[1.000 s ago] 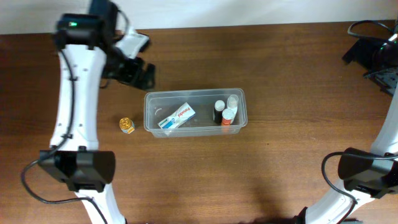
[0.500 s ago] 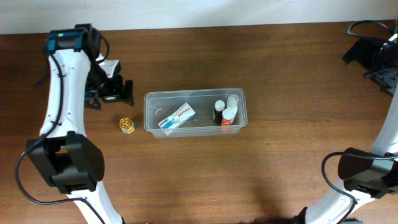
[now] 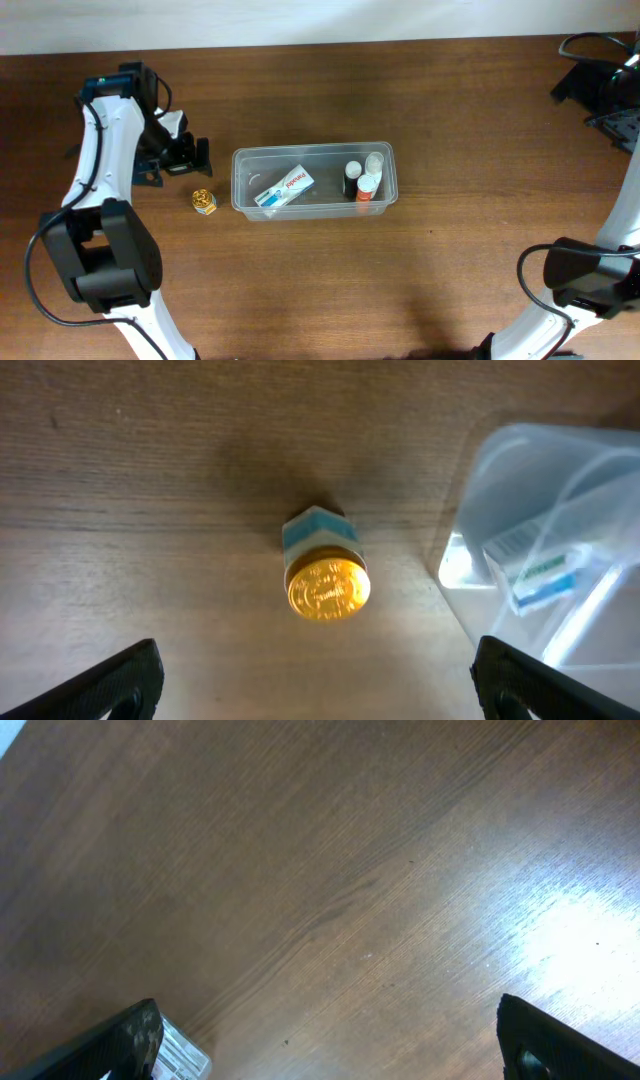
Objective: Pack container
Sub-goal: 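Lower the left gripper and grasp the gold-lidded jar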
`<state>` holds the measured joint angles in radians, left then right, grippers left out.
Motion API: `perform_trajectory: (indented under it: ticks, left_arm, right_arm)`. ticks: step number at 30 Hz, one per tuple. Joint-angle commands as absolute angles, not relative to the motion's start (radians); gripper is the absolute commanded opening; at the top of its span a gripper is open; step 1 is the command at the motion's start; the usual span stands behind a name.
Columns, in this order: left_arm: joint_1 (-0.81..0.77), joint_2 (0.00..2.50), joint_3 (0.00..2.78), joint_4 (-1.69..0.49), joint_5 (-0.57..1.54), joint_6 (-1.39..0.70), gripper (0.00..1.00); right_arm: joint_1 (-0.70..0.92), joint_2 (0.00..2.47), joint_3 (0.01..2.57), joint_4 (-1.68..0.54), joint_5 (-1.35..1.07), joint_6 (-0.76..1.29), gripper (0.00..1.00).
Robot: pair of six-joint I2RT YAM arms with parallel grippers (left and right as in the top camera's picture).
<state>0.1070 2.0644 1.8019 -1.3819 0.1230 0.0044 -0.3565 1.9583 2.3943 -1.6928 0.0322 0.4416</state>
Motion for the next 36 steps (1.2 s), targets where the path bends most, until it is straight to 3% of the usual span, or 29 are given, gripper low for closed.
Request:
perform_trajectory:
  ticks: [1, 22, 36]
  left_arm:
    - [0.111, 2.046, 1.763, -1.358, 0.134, -0.017, 0.99]
    - [0.112, 2.046, 1.485, -1.048, 0.122, -0.061, 0.99]
    - [0.112, 2.046, 1.455, -1.026, 0.093, -0.053, 0.99]
  right_arm:
    - [-0.353, 1.936, 2.392, -1.699, 0.03, 0.442, 0.98]
    - [-0.353, 1.936, 2.392, -1.699, 0.03, 0.442, 0.98]
    - [-0.353, 1.936, 2.392, -1.699, 0.03, 0.442, 0.98]
